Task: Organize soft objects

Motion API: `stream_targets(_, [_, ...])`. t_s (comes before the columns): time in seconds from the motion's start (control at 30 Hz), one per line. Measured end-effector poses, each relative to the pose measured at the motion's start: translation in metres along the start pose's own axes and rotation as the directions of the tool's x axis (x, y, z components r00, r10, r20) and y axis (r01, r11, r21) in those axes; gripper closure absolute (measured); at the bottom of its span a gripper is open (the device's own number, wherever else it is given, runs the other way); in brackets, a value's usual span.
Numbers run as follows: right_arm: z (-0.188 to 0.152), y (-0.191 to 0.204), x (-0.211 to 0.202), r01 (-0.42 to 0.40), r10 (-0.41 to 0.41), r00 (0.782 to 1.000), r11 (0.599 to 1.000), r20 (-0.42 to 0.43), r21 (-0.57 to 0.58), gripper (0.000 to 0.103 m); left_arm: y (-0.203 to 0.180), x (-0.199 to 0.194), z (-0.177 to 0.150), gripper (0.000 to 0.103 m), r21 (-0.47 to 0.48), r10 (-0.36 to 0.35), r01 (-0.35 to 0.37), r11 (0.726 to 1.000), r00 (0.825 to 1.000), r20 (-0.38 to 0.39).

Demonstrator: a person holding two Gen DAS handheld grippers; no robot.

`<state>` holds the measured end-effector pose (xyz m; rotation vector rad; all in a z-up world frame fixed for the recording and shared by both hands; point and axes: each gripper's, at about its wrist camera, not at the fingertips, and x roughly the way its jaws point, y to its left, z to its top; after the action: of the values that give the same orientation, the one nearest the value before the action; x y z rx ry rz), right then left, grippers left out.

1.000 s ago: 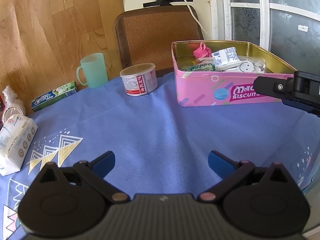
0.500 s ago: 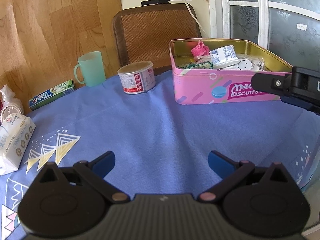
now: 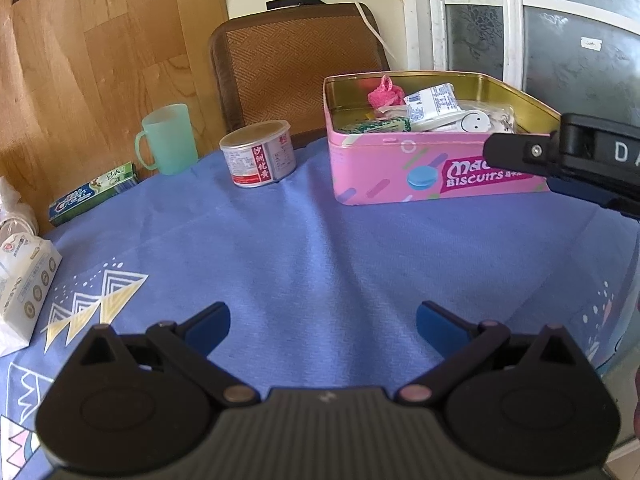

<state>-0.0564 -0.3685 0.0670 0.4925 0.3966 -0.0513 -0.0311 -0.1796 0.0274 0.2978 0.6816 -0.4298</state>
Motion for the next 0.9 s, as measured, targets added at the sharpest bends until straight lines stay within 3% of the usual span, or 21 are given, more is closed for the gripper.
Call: stream_targets(0.9, [-0.0024, 0.0005, 0.0024, 0.012, -0.012, 1.000, 1.000, -0.012, 0.003, 0.025, 0.0022, 0.0036, -0.0038, 0.000, -0.006, -0.016, 0.016, 1.000, 1.000, -0.016])
